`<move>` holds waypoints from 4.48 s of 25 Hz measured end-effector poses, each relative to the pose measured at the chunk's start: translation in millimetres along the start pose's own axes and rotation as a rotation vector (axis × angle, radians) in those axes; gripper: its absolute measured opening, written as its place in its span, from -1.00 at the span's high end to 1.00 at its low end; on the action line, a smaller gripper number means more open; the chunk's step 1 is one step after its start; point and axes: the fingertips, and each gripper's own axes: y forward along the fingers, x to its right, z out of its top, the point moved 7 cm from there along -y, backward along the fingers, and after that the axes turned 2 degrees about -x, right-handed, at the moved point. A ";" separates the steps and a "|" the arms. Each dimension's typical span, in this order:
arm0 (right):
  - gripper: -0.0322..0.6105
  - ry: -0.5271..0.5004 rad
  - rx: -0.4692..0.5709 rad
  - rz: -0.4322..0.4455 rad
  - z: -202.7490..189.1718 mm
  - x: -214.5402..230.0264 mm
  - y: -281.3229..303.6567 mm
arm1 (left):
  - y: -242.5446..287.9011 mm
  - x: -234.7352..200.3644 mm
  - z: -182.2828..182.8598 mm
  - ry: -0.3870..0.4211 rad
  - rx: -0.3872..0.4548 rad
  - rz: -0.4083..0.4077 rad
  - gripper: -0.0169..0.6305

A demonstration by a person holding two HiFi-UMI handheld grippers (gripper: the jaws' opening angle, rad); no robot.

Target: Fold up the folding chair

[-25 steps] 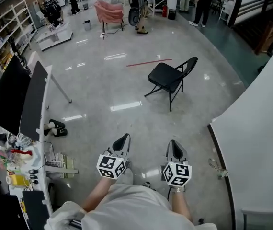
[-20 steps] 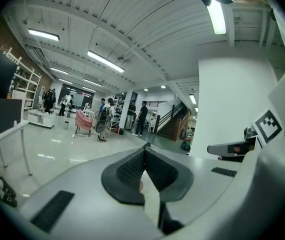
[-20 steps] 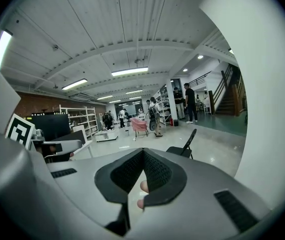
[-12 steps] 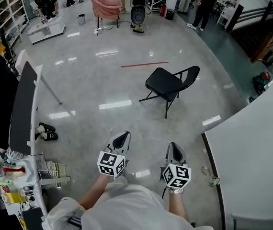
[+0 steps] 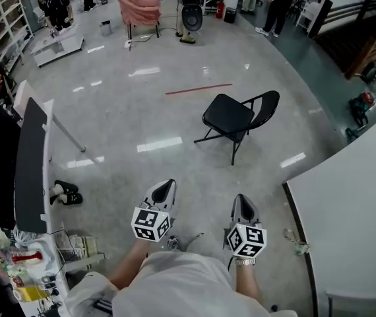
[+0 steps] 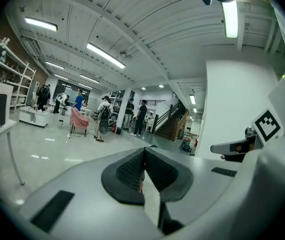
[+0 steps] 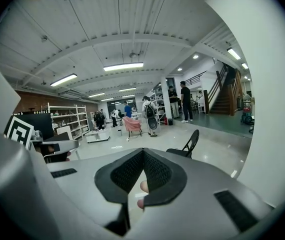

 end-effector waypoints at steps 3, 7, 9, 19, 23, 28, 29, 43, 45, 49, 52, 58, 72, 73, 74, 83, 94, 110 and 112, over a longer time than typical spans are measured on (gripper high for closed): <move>0.89 0.009 0.001 -0.010 3.6 4.9 14.9 | 16.2 -6.8 -1.5 0.006 -0.015 -0.008 0.91; 0.89 0.019 -0.014 -0.018 4.6 17.6 40.0 | 43.7 -12.7 1.4 0.008 -0.026 -0.014 0.91; 0.89 0.030 -0.020 -0.022 8.1 25.4 53.8 | 58.9 -14.2 6.7 0.013 -0.032 -0.022 0.91; 0.89 0.088 -0.034 -0.034 30.4 79.0 128.7 | 155.4 -17.4 29.1 0.033 -0.068 -0.047 0.91; 0.89 0.096 -0.031 -0.031 44.8 101.5 154.7 | 188.2 -15.7 41.6 0.050 -0.068 -0.039 0.91; 0.89 0.057 -0.006 0.005 66.4 116.7 184.4 | 217.0 -15.6 52.3 0.055 -0.038 -0.014 0.91; 0.89 0.048 0.002 0.007 71.2 119.8 188.8 | 221.9 -15.3 53.4 0.052 -0.031 -0.004 0.91; 0.89 0.069 0.034 -0.106 104.9 152.5 239.4 | 318.5 -28.6 81.2 0.062 -0.030 -0.121 0.91; 0.89 0.089 0.027 -0.143 106.9 160.3 251.9 | 343.5 -32.0 82.3 0.061 -0.044 -0.164 0.91; 0.89 0.087 0.026 -0.198 125.4 169.7 281.7 | 398.0 -42.6 90.8 0.046 -0.058 -0.241 0.91; 0.89 0.079 0.032 -0.249 141.7 174.0 306.1 | 434.9 -53.2 101.8 0.041 -0.061 -0.298 0.91; 0.89 0.116 0.040 -0.293 174.0 156.2 364.7 | 482.3 -100.0 137.0 0.046 -0.059 -0.362 0.91; 0.89 0.089 0.005 -0.299 196.1 138.2 442.4 | 536.0 -168.4 149.3 0.003 -0.086 -0.338 0.91; 0.89 0.089 0.002 -0.299 196.6 139.2 446.6 | 540.5 -170.4 148.1 -0.001 -0.092 -0.337 0.91; 0.89 0.089 -0.003 -0.299 196.4 141.3 449.9 | 544.6 -171.3 147.1 -0.003 -0.097 -0.336 0.91; 0.89 0.136 -0.020 -0.294 205.6 206.5 495.6 | 600.6 -157.2 154.2 0.025 -0.108 -0.297 0.91; 0.89 0.149 -0.042 -0.192 240.3 309.3 576.1 | 704.8 -121.5 171.3 0.056 -0.117 -0.199 0.91; 0.89 0.195 -0.097 -0.192 241.3 396.5 608.7 | 777.2 -87.4 151.8 0.056 -0.188 -0.175 0.91; 0.89 0.203 -0.116 -0.207 234.5 401.3 611.2 | 786.3 -89.9 145.9 0.058 -0.202 -0.177 0.91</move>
